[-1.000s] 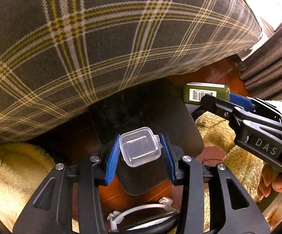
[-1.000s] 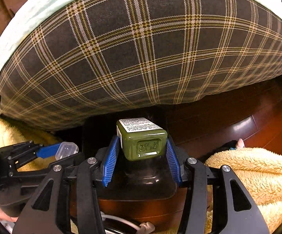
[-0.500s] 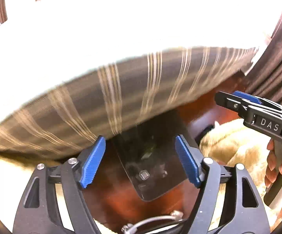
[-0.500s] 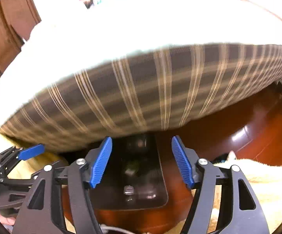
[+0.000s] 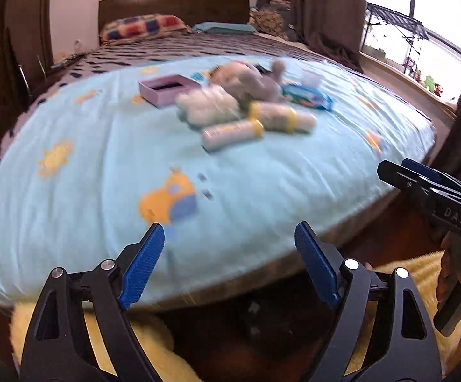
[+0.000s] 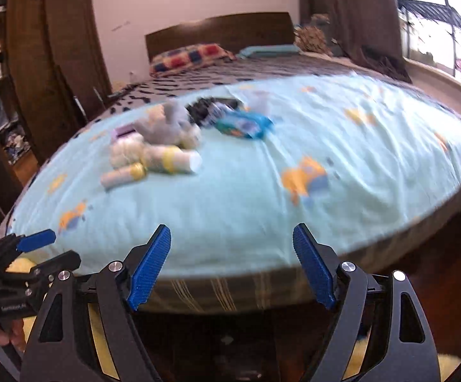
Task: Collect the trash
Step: 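Raise both tools back over the bed items, then grasp the white lotion bottle with the right tool while the left tool grasps the white tube, then lower both held bottles below the bed edge and open both tools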
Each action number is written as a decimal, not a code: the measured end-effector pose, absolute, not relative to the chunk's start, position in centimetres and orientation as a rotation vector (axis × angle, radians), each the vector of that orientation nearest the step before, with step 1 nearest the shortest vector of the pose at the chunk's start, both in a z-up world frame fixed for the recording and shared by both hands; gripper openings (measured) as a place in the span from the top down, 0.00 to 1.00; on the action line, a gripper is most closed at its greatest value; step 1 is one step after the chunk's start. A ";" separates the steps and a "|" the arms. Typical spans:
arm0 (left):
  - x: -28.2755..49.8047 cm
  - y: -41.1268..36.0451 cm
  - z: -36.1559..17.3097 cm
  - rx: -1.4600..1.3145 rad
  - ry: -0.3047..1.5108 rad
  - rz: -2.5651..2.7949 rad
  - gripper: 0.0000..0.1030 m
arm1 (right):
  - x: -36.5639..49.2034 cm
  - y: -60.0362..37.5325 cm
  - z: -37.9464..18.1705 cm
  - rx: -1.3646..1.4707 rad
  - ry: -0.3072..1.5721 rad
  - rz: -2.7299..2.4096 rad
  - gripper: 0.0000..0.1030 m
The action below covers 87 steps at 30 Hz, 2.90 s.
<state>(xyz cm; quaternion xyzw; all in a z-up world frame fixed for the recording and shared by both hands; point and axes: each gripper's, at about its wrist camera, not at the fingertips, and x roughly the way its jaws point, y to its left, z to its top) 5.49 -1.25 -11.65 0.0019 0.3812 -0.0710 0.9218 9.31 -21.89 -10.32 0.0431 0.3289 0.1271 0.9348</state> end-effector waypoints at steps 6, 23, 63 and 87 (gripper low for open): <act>9.3 1.4 -11.2 -0.004 0.813 -0.120 0.23 | 12.2 -18.6 -9.3 0.029 0.680 0.320 0.22; 15.1 1.3 -11.8 -0.011 0.837 -0.132 0.23 | 20.2 -13.3 -11.4 -0.085 0.754 0.399 0.55; 17.4 -4.4 -12.1 0.071 0.788 -0.307 0.82 | 15.3 -19.9 -11.3 0.028 0.748 0.294 0.76; 2.8 -7.1 -15.6 0.108 0.885 -0.447 0.82 | 1.8 -24.4 -16.3 0.104 0.866 0.278 0.77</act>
